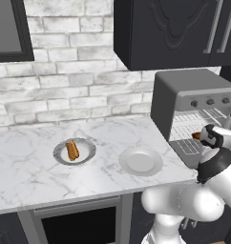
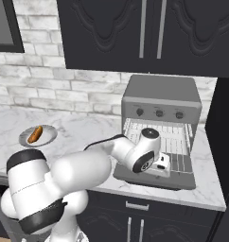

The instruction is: Open the toaster oven door. Place the hotdog bun on the top rack in the toaster oven and place the chicken drumstick on the bottom rack.

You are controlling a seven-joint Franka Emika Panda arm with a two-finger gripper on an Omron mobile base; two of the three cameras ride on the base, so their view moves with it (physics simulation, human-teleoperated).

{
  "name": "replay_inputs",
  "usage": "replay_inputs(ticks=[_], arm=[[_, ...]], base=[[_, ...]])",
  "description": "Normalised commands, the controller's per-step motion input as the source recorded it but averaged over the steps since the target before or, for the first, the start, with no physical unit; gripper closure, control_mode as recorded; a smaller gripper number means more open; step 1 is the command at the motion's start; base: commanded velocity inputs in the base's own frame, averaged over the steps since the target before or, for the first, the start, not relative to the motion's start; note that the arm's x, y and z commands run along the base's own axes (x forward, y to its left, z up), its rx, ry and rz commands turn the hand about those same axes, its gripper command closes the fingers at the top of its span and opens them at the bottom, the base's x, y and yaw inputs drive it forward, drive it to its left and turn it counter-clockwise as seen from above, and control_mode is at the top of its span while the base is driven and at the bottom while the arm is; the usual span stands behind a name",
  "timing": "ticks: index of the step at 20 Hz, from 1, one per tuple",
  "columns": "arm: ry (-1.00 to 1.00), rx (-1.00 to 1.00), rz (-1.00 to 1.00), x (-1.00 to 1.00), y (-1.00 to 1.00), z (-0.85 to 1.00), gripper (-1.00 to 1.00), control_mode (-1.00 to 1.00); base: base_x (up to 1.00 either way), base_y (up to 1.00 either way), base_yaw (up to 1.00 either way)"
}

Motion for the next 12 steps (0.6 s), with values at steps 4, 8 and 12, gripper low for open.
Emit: replay_inputs(ticks=[4,8,12], arm=[[-0.09,0.00,0.00,0.32,0.00,-0.19,-1.00,-1.00],[-0.07,0.00,0.00,0.17,0.00,-0.26,-1.00,-1.00],[-0.03,0.00,0.00,0.24,0.00,-0.20,-1.00,-1.00]], base=[[0.00,0.00,0.00],[0.00,0.00,0.00],[0.00,0.00,0.00]])
